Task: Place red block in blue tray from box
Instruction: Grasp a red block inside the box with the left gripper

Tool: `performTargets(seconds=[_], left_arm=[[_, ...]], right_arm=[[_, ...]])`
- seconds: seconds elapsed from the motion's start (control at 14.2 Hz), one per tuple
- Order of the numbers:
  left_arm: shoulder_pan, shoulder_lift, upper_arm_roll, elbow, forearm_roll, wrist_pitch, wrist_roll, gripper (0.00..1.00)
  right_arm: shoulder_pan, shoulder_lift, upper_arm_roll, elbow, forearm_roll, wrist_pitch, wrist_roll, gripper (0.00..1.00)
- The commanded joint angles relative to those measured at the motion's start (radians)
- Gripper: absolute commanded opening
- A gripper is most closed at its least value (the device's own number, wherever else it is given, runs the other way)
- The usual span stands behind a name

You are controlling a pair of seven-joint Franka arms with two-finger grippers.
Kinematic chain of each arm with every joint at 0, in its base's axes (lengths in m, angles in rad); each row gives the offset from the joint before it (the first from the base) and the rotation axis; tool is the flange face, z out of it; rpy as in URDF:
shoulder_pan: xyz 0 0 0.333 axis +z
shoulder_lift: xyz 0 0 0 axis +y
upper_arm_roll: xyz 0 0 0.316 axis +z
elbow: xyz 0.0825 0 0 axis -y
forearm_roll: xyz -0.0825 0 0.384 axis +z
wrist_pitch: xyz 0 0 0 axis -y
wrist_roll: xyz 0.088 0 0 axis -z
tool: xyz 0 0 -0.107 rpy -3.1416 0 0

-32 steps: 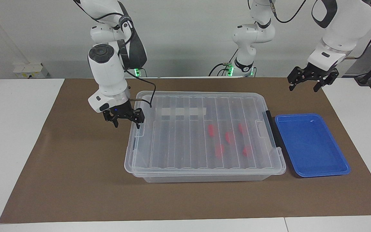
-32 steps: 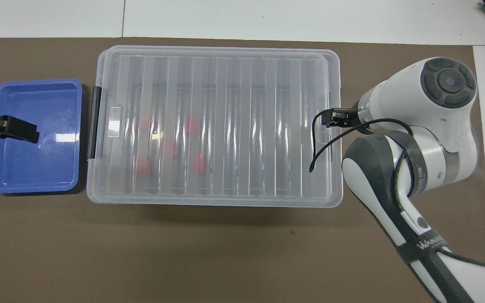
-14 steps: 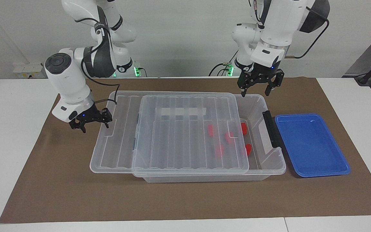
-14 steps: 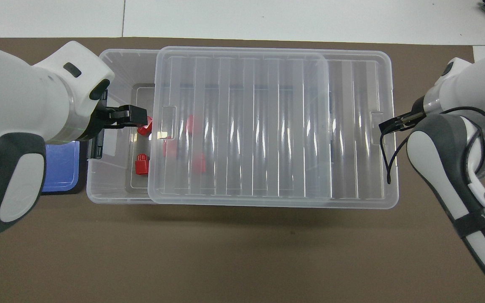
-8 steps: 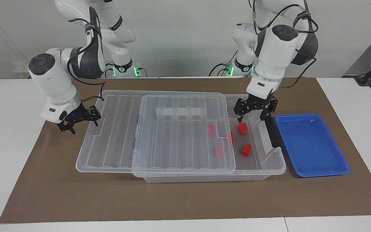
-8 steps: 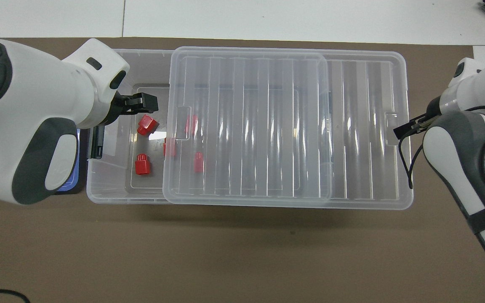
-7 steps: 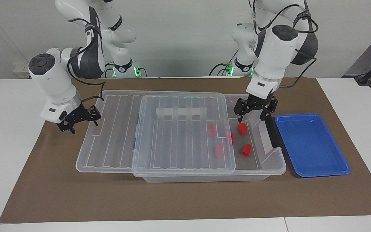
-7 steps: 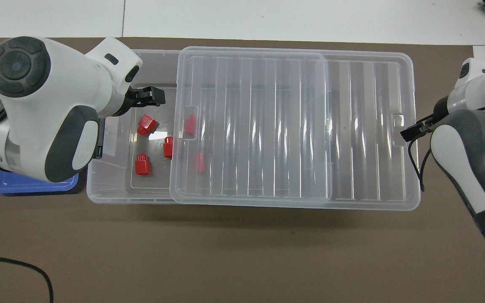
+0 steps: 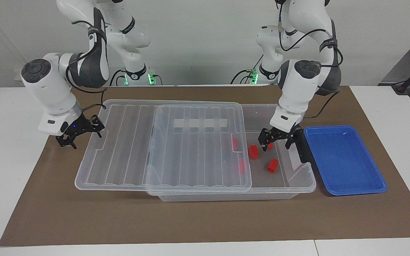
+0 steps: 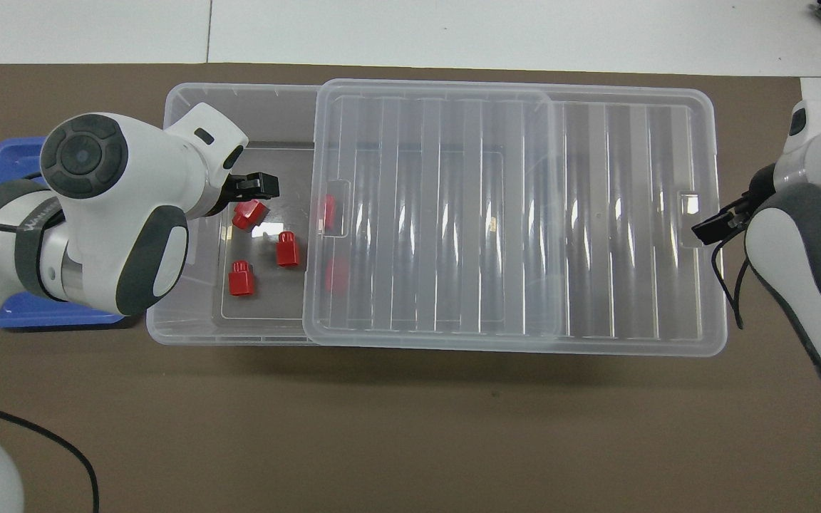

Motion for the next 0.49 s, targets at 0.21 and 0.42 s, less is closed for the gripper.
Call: performTargets(seconds=[0.21, 0.42], left_arm=[[-0.015, -0.017, 0.001, -0.165, 0.016, 0.152, -0.069, 1.00], [-0.059, -0.023, 0.001, -0.215, 0.016, 0.172, -0.175, 1.00]], right_arm=[[-0.035, -0.016, 0.008, -0.018, -0.014, -0.010, -0.077, 0.99], [-0.042, -0.016, 0.010, -0.010, -0.013, -0.030, -0.065, 0.99]])
